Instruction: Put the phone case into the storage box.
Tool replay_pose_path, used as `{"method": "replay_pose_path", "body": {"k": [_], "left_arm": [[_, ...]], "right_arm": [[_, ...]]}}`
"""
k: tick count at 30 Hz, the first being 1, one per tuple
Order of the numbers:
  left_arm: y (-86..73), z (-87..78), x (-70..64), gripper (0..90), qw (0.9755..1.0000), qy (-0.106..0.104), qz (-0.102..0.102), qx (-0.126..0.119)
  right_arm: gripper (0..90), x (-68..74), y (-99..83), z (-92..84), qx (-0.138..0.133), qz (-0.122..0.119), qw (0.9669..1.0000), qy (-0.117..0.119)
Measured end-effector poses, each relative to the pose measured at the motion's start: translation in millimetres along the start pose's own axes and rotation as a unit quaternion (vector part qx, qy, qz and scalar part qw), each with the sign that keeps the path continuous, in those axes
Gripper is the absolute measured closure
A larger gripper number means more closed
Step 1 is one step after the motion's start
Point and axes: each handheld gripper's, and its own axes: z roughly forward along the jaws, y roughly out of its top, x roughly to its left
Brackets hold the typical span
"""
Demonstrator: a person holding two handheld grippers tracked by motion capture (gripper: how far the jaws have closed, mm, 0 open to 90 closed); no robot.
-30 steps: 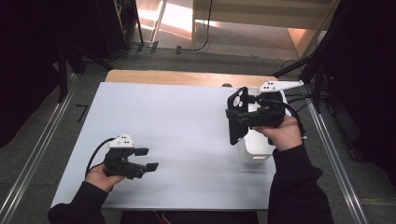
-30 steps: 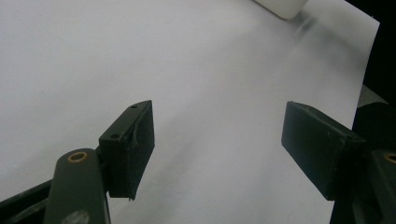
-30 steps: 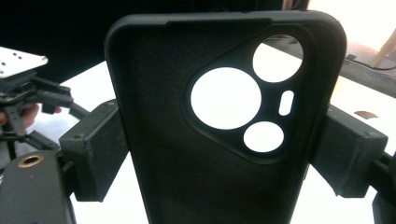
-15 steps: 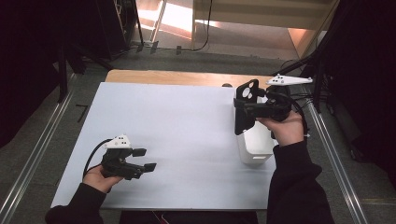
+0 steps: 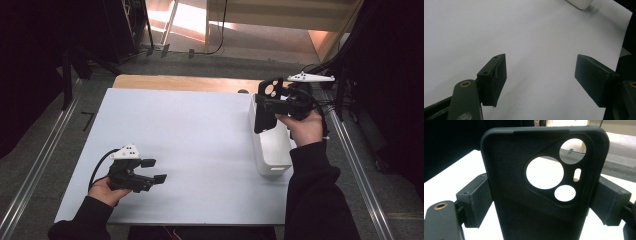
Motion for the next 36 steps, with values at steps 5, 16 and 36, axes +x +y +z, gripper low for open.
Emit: {"method": "replay_pose_path", "body": {"k": [5, 16, 36], "left_arm": [[-0.3, 0.2, 0.2, 25.2, 1.0000, -0.002, 0.000, 0.001], [-0.2, 0.4, 0.9, 25.2, 1.0000, 0.000, -0.001, 0.002], [-0.4, -0.1, 3.1, 25.2, 1.0000, 0.006, -0.005, 0.004]], "right_arm": [[12.1, -7.9, 8.3, 3.9, -0.007, 0.013, 0.9997, -0.020], [12.1, -20.9, 24.1, 16.8, -0.012, 0.031, 0.9977, -0.059], [12.1, -38.6, 56.6, 39.8, -0.014, 0.052, 0.9931, -0.104]]}}
